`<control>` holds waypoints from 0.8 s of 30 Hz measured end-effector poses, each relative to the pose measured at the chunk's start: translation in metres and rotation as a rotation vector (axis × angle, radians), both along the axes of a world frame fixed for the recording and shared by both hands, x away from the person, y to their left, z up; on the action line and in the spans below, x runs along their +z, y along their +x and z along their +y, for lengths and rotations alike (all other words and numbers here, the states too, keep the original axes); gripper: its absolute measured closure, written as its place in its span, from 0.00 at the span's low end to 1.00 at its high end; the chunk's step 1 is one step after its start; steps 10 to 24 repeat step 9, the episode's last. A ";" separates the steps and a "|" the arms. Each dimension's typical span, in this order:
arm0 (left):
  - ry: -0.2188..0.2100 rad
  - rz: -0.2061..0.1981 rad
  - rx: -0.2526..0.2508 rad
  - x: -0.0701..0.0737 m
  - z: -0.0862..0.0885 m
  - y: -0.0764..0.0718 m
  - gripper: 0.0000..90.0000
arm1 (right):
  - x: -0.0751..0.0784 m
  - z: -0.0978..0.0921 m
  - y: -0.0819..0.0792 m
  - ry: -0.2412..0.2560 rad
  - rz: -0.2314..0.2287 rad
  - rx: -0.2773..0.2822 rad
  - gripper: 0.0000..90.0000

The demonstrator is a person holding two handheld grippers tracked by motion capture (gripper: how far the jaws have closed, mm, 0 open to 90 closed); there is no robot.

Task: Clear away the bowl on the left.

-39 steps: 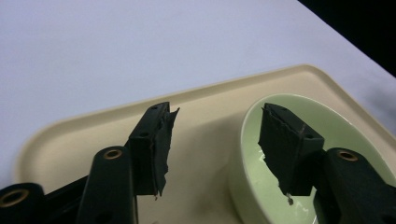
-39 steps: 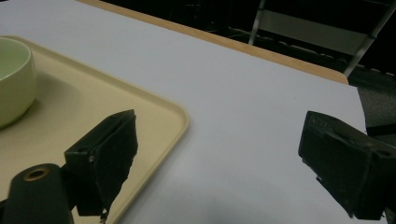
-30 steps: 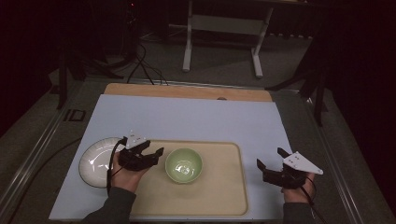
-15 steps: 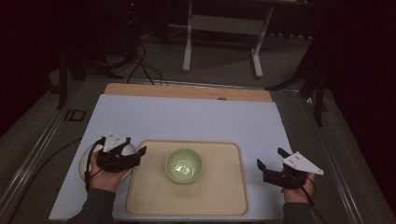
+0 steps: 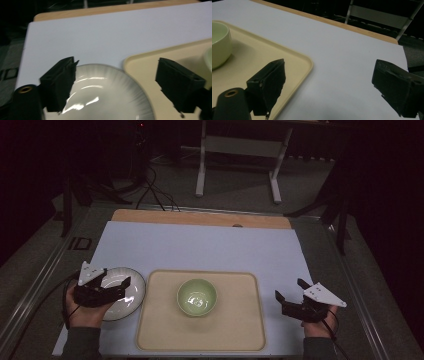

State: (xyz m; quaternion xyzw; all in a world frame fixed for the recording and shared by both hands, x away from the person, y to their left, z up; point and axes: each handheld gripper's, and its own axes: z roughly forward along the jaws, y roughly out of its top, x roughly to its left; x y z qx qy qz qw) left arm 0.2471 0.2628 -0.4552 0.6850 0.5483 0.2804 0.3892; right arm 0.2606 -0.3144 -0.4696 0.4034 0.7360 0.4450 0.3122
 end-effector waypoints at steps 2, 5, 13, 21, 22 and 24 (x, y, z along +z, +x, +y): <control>-0.009 0.010 0.025 -0.001 0.004 0.000 0.16 | 0.000 0.000 0.000 0.000 -0.001 -0.002 0.12; -0.016 0.016 0.055 -0.002 0.008 0.000 0.11 | 0.000 0.000 0.000 0.001 -0.001 -0.003 0.12; -0.020 0.021 0.067 -0.004 0.011 0.001 0.09 | 0.000 -0.001 0.000 0.003 -0.002 -0.005 0.12; -0.020 0.021 0.067 -0.004 0.011 0.001 0.09 | 0.000 -0.001 0.000 0.003 -0.002 -0.005 0.12; -0.020 0.021 0.067 -0.004 0.011 0.001 0.09 | 0.000 -0.001 0.000 0.003 -0.002 -0.005 0.12; -0.020 0.021 0.067 -0.004 0.011 0.001 0.09 | 0.000 -0.001 0.000 0.003 -0.002 -0.005 0.12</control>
